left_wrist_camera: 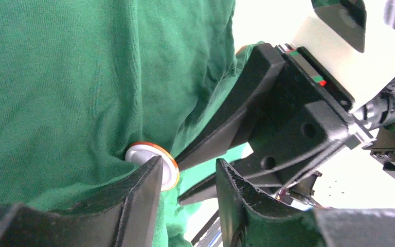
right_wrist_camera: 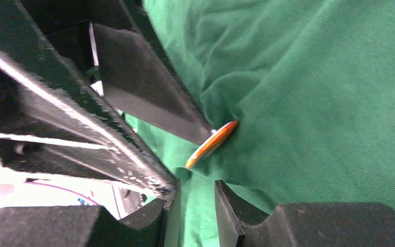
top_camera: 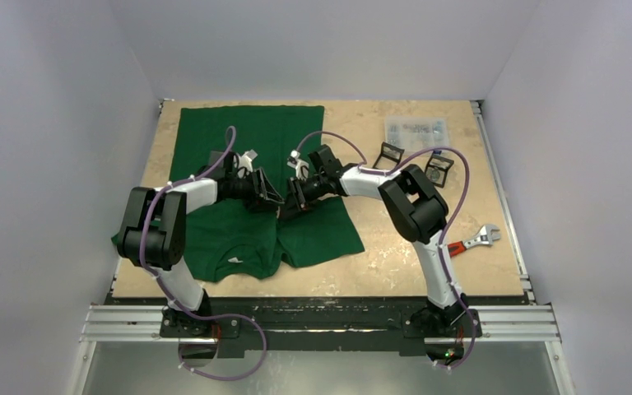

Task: Remove the brooch from the garment

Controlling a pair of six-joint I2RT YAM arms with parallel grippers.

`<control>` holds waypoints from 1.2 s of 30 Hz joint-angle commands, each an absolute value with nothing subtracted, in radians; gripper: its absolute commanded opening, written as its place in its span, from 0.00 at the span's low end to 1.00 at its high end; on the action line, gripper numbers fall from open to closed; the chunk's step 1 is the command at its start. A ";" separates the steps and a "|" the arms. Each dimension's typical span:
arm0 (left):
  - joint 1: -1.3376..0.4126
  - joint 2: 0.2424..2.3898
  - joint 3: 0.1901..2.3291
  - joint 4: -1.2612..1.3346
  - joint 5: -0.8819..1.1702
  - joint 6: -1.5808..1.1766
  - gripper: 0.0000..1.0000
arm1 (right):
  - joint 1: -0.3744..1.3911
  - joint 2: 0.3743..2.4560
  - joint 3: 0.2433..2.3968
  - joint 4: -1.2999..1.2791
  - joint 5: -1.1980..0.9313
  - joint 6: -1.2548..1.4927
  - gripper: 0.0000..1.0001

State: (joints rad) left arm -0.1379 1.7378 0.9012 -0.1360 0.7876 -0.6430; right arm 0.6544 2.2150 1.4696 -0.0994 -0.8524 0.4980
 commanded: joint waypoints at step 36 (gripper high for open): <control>0.000 1.566 0.826 -0.372 0.828 -0.535 0.55 | 0.604 2.122 1.404 -0.178 -0.760 0.393 0.33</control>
State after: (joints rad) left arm -0.0315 1.5734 0.8803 -0.2493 0.8791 -0.6003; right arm 0.5667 2.1311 1.3609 -0.2111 -0.7914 0.3813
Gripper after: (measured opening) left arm 0.552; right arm 0.345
